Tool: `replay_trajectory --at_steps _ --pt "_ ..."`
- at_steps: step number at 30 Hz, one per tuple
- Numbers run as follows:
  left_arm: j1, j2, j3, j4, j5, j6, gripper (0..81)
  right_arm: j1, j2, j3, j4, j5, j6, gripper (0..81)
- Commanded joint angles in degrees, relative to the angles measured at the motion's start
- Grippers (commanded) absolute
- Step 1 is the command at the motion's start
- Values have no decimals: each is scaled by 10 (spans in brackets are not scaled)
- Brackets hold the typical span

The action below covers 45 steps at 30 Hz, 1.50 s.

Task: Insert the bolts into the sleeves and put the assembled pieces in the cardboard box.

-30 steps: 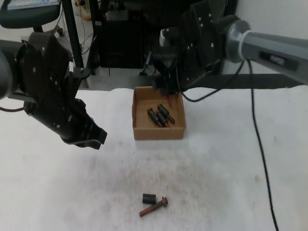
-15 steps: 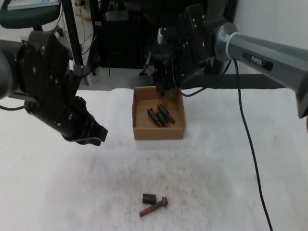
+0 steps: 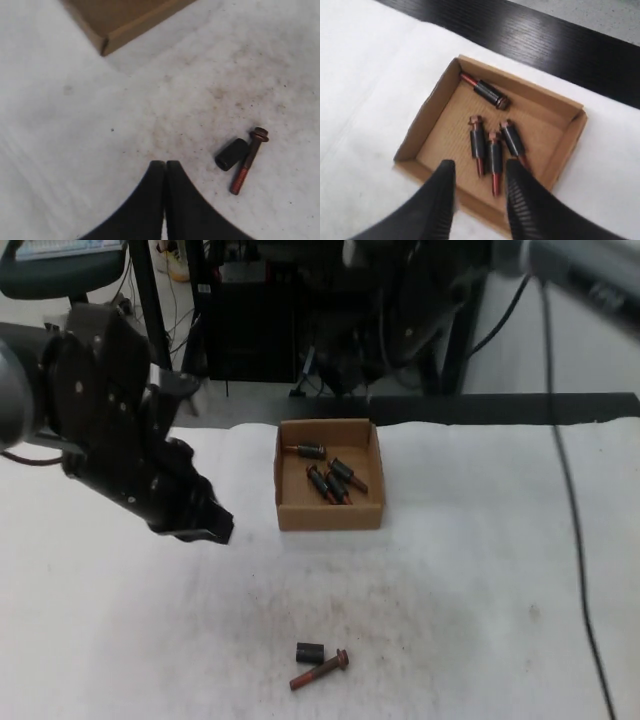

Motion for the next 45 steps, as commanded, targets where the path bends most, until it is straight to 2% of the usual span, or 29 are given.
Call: replay_trajectory --at_steps 1,4,7,10,13,19,23,30,33,37,45 --pt "-30 -3 -6 -3 -8 34 3 -1 -41 4 110 -2 -43 317" --pt "-79 -1 -6 -6 -59 68 3 -2 -62 29 168 -5 -58 317" --pt "-114 -1 -6 -25 -98 89 3 -5 -83 65 202 -44 -58 317" --pt "-127 -1 -6 -33 -103 89 3 -11 -112 121 201 -95 -56 317" --pt "-131 -1 -6 0 -96 89 6 -16 -140 177 201 -105 -56 316" --pt "-146 -1 -6 89 -91 89 126 -25 -191 288 159 -117 -56 256" --pt "-181 -1 -6 90 -91 89 211 -27 -212 341 137 -160 -56 254" --pt "-242 16 -5 70 -132 20 218 -27 -217 361 148 -162 -56 254" --pt "-250 34 -4 70 -136 19 218 -27 -219 361 151 -162 -56 254" --pt "-249 57 -4 70 -181 -1 218 -27 -224 361 156 -162 -56 254" --pt "-255 88 -4 45 -179 -1 218 -27 -247 361 154 -162 -56 254"
